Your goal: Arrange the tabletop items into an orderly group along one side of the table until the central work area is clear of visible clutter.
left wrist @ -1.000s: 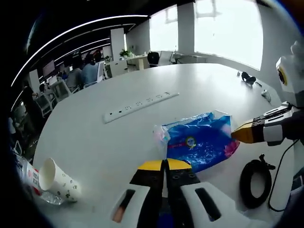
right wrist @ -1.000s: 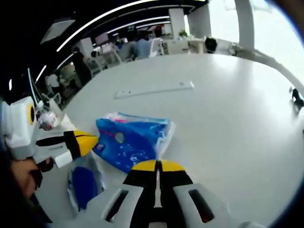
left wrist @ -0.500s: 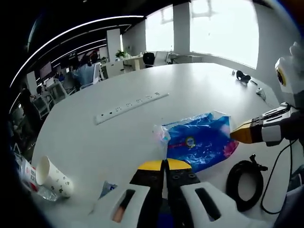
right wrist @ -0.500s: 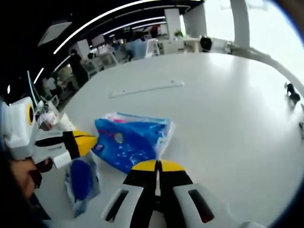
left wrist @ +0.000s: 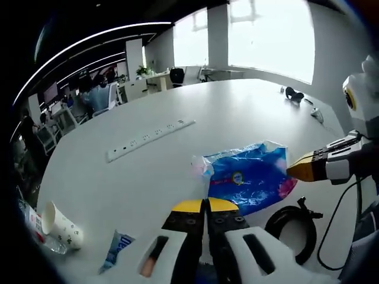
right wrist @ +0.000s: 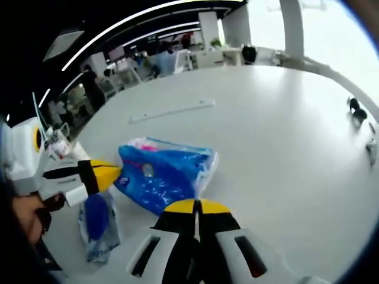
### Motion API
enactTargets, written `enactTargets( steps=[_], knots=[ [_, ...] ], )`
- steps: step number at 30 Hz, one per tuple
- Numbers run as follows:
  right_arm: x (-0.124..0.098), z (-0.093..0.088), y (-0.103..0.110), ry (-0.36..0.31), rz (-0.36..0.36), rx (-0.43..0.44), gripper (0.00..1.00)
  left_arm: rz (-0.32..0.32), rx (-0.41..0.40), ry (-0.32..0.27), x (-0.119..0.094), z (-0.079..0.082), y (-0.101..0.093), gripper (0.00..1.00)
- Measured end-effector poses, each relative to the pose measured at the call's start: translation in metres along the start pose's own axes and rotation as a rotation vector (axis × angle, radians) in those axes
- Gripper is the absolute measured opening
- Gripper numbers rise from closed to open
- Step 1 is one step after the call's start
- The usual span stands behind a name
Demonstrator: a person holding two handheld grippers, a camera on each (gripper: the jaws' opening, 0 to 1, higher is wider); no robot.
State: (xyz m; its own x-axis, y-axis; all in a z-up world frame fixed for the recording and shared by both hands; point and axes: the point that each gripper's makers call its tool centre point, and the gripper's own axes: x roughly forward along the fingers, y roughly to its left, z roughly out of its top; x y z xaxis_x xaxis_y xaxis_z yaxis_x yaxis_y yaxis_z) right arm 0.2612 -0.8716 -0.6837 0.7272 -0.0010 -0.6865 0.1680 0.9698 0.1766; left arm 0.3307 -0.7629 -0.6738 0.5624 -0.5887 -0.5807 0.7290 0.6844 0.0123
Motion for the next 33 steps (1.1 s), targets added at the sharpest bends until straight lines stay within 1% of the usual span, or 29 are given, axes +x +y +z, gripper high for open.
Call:
enactTargets(
  steps=[6,14,23,28,33],
  knots=[
    [-0.010,-0.010,-0.016,0.007,-0.019,0.020,0.00,-0.026,0.009,-0.003,0.002,0.001,-0.019,0.00],
    [-0.019,-0.016,-0.032,0.003,-0.039,0.044,0.00,-0.049,0.019,-0.005,0.006,0.004,-0.038,0.00],
    [-0.030,-0.024,-0.053,-0.002,-0.068,0.073,0.00,-0.088,0.034,-0.011,0.015,0.011,-0.061,0.00],
    [-0.038,-0.032,-0.067,0.000,-0.091,0.090,0.00,-0.118,0.049,-0.009,0.021,0.012,-0.077,0.00],
    [-0.044,-0.037,-0.081,0.001,-0.111,0.111,0.00,-0.155,0.079,-0.025,0.025,0.016,-0.095,0.00]
  ],
)
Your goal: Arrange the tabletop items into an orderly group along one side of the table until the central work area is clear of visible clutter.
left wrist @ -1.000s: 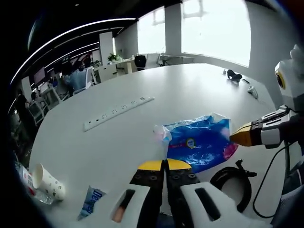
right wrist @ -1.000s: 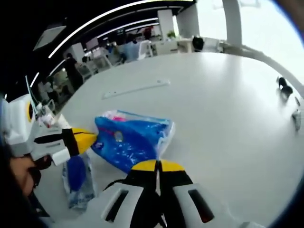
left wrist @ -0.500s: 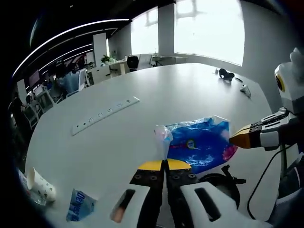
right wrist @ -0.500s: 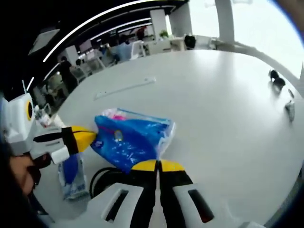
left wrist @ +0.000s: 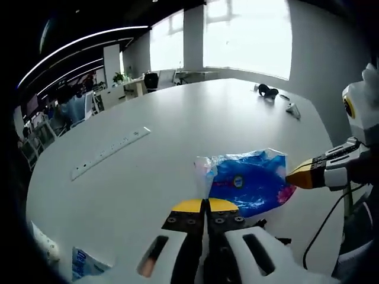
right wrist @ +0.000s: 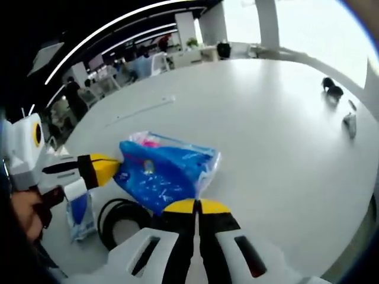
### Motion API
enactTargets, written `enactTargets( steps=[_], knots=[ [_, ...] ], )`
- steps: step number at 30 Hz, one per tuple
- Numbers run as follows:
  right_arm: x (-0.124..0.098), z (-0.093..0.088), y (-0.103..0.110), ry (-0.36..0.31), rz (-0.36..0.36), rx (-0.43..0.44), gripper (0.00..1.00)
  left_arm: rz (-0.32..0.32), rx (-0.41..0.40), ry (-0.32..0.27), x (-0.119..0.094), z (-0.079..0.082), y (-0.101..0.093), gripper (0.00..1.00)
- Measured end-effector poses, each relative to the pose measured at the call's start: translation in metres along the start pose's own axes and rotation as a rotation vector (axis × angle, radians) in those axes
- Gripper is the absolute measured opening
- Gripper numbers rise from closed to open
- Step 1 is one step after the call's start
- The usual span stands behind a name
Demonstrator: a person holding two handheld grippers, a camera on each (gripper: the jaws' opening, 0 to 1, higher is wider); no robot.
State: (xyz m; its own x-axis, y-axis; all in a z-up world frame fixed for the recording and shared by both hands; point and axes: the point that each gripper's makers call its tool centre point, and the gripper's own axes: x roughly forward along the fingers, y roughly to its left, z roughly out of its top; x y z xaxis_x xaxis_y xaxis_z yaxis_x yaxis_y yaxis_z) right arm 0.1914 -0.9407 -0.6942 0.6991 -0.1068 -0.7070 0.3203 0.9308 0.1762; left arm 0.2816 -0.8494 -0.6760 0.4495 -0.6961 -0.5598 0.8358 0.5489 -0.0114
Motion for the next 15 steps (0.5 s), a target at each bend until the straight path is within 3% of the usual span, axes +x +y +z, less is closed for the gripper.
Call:
enactTargets(
  steps=[15],
  knots=[
    [-0.005,-0.007,-0.023,0.002,-0.040,0.038,0.00,-0.040,0.045,0.004,0.020,0.002,-0.021,0.00]
  ],
)
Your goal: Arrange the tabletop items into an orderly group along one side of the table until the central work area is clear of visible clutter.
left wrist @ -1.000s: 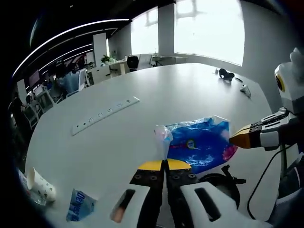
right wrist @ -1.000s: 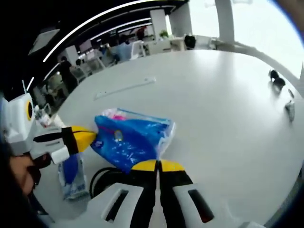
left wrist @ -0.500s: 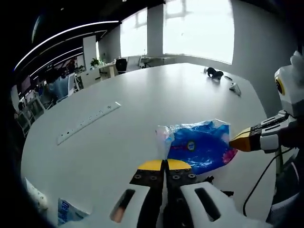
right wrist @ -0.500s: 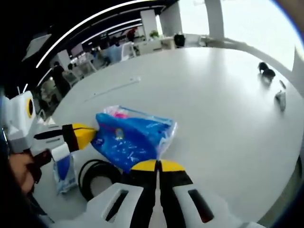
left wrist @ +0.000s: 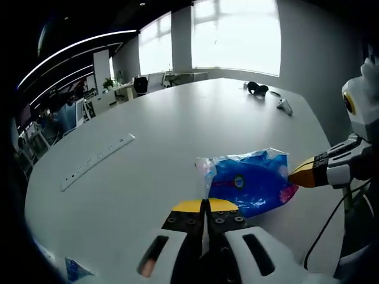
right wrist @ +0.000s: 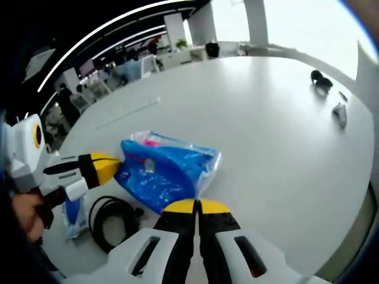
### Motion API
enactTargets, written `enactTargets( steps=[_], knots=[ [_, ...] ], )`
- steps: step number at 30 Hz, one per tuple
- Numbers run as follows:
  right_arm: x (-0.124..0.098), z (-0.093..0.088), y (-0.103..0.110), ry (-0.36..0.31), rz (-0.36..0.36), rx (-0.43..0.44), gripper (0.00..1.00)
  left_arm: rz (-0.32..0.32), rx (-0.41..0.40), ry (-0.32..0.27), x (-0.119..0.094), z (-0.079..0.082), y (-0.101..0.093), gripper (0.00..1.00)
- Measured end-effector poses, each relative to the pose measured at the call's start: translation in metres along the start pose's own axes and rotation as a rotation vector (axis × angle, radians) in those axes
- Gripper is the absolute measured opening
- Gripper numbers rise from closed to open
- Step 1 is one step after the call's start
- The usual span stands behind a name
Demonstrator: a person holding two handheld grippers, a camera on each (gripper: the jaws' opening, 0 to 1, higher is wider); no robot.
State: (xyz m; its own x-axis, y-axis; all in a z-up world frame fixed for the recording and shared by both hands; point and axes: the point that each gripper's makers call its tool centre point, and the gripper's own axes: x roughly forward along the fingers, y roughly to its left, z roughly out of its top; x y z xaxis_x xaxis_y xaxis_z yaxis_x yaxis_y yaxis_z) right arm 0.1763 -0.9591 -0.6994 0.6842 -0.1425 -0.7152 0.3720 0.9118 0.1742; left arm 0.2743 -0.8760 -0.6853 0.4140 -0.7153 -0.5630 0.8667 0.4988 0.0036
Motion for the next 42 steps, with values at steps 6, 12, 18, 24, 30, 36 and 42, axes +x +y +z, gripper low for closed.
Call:
enactTargets(
  steps=[6,12,18,24,30,36,42],
  knots=[
    [0.000,-0.004,-0.005,0.005,-0.010,0.012,0.00,-0.010,0.009,0.009,0.006,-0.004,-0.003,0.00],
    [0.003,-0.011,-0.014,0.010,-0.021,0.028,0.00,-0.021,0.019,0.015,0.016,-0.009,-0.010,0.00],
    [0.007,-0.013,-0.020,0.013,-0.033,0.040,0.00,-0.030,0.023,0.025,0.022,-0.014,-0.013,0.02],
    [0.010,-0.018,-0.023,0.024,-0.045,0.053,0.00,-0.020,0.053,0.035,0.025,-0.018,-0.010,0.08],
    [0.012,-0.020,-0.024,0.029,-0.050,0.068,0.00,-0.029,0.040,0.041,0.026,-0.022,-0.009,0.09],
    [0.013,-0.020,-0.024,0.031,-0.056,0.099,0.00,-0.035,0.055,0.045,0.027,-0.024,-0.008,0.25],
    [0.011,-0.021,-0.023,0.033,-0.058,0.104,0.00,-0.036,0.048,0.039,0.022,-0.023,-0.004,0.24]
  ],
)
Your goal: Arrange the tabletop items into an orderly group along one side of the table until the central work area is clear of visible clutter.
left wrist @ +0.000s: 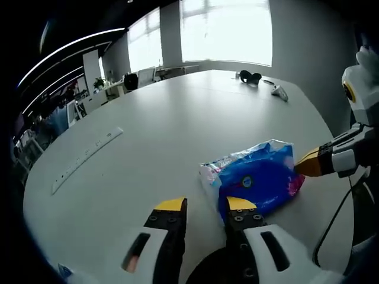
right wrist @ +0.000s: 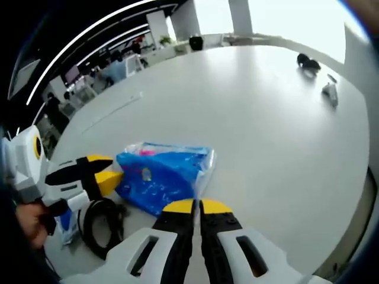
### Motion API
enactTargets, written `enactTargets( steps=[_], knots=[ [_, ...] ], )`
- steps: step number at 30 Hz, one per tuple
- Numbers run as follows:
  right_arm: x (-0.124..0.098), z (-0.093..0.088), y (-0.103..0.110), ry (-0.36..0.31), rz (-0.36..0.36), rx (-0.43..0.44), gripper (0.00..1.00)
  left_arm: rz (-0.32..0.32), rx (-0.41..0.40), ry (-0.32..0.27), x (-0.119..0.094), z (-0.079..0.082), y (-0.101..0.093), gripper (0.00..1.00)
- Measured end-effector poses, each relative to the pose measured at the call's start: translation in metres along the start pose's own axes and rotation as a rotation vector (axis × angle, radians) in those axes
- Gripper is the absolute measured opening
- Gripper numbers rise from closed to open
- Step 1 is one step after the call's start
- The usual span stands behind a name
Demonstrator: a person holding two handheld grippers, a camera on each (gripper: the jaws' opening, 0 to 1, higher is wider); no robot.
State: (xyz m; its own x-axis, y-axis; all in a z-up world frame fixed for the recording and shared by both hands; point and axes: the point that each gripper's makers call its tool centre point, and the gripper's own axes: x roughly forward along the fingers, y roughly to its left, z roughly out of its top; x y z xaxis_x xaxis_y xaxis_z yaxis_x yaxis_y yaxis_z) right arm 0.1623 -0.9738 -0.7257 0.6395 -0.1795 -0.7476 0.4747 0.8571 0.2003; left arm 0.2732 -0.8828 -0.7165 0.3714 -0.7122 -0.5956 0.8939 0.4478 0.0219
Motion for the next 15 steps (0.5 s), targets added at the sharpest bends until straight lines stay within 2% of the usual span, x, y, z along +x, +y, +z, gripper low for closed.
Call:
enactTargets(
  steps=[15],
  knots=[
    [-0.011,0.010,-0.006,-0.032,-0.024,-0.004,0.07,0.018,-0.029,-0.029,-0.011,0.007,0.011,0.24]
  ],
)
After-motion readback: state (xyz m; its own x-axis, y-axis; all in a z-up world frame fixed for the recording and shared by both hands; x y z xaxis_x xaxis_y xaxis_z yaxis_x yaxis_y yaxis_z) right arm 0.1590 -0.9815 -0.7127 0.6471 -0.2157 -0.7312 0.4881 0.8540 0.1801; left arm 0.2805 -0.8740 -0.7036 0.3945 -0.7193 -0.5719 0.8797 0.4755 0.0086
